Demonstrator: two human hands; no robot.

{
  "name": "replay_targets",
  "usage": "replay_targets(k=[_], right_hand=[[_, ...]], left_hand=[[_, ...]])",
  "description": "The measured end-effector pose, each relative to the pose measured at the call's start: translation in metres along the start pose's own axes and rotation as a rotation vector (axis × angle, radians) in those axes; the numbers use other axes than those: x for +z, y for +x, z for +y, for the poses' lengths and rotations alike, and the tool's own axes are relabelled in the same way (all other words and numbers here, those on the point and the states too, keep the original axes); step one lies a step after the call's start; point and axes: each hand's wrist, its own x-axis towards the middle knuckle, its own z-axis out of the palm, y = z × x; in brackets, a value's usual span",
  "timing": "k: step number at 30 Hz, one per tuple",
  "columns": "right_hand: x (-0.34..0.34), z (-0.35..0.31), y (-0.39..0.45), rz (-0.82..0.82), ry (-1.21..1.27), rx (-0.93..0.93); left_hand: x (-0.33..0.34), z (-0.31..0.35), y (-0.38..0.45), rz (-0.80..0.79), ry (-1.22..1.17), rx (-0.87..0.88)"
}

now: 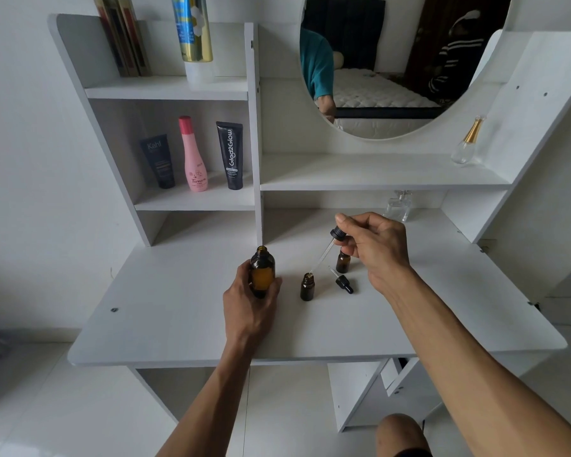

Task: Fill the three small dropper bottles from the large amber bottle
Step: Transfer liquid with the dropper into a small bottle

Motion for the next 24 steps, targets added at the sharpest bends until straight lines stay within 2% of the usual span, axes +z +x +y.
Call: replay_targets(k=[15,24], right_hand=[[0.0038,0.0022,-0.0007,-0.036,-0.085,-0.071],[0.0052,0.0002,-0.0024,-0.048,-0.074,-0.042]], left_hand=[[-0.0003,0.0015,-0.0006,-0.006,-0.002,-0.005],[-0.0003,0.0012,0.0000,-0.014,0.001,-0.009]])
